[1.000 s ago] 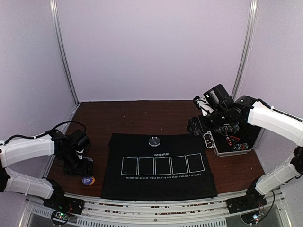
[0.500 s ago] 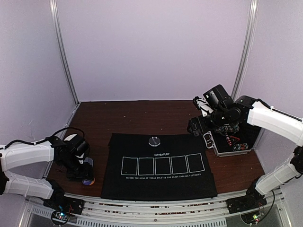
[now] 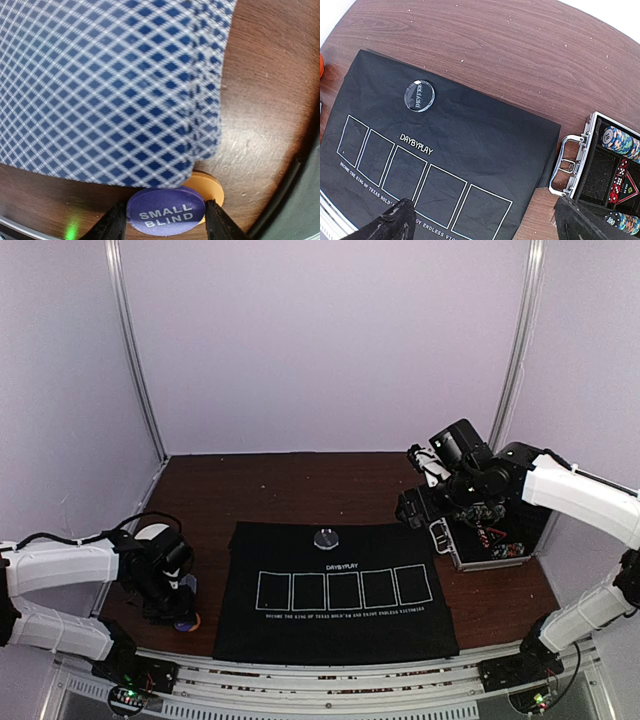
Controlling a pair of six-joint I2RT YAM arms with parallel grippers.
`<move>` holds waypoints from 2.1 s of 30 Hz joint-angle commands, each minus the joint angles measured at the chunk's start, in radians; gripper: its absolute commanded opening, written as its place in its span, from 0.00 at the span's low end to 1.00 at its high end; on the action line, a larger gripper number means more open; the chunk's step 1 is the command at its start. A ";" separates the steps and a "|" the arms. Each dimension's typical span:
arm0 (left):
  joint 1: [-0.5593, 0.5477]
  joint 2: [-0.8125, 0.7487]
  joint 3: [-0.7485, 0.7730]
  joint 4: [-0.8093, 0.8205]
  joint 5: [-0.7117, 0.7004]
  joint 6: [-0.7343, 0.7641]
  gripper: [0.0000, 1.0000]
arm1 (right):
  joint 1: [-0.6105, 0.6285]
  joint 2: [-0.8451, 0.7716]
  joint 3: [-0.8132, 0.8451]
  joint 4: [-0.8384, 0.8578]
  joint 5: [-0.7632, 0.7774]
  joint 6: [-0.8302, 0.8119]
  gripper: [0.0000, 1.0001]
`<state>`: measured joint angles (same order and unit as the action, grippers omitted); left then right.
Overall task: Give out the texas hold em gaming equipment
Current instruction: Pick up the small blind button from the center of the board, then pass from the left arm to the right
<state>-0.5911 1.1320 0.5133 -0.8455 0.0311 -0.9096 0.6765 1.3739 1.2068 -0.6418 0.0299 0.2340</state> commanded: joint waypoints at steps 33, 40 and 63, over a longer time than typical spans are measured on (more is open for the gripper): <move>-0.135 0.048 0.446 -0.104 -0.166 0.149 0.30 | 0.007 0.003 0.046 0.019 -0.111 0.075 0.97; -0.316 0.281 0.838 -0.006 -0.215 0.478 0.28 | 0.014 0.060 0.047 0.277 -0.474 0.197 0.95; -0.441 0.369 0.967 0.138 -0.251 0.735 0.26 | 0.200 0.295 0.125 0.728 -0.637 0.510 0.53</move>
<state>-1.0332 1.5047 1.4620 -0.7544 -0.2028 -0.1909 0.8574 1.6547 1.2793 0.0734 -0.5961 0.7395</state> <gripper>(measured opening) 0.453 0.570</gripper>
